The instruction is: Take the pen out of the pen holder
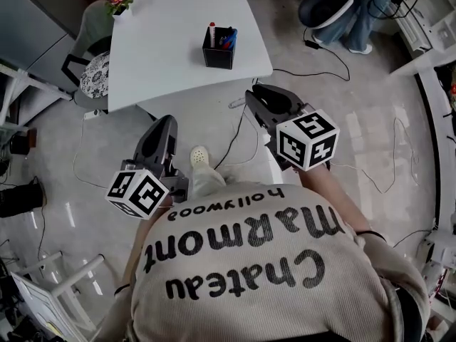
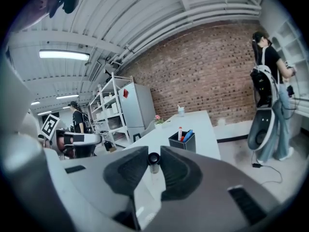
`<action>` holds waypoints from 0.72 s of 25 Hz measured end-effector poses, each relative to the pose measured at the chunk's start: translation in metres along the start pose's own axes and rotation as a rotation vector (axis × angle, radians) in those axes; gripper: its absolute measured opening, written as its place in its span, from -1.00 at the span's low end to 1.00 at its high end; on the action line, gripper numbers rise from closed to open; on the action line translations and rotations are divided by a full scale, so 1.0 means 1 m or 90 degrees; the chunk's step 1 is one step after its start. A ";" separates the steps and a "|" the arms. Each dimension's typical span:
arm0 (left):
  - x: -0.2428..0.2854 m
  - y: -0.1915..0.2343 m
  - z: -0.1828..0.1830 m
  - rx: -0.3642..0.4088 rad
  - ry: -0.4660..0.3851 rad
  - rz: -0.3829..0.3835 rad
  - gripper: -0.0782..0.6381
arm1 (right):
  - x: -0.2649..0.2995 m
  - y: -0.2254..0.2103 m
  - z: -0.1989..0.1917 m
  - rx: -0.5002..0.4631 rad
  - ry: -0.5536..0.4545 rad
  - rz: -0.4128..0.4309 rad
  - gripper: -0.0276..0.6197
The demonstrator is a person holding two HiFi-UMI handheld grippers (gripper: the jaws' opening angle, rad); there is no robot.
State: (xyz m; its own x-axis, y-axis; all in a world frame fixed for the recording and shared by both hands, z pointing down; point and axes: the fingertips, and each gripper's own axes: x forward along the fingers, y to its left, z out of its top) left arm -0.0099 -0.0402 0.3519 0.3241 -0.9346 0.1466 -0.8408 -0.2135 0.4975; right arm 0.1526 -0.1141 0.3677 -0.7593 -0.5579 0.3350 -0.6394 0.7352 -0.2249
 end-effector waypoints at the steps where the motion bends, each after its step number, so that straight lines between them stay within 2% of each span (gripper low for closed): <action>1: -0.001 -0.001 -0.002 -0.002 0.001 0.002 -0.78 | -0.002 0.000 -0.002 0.001 0.002 0.001 -0.67; 11: -0.017 -0.006 -0.019 -0.003 0.008 0.001 -0.78 | -0.015 0.006 -0.025 0.002 0.015 0.003 -0.66; 18: -0.019 -0.002 -0.016 -0.002 0.003 0.005 -0.78 | -0.013 0.007 -0.022 0.002 0.009 0.000 -0.67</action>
State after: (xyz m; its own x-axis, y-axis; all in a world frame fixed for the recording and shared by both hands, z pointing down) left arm -0.0075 -0.0175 0.3613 0.3199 -0.9348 0.1542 -0.8421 -0.2060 0.4984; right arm 0.1608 -0.0936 0.3822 -0.7574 -0.5522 0.3486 -0.6400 0.7336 -0.2284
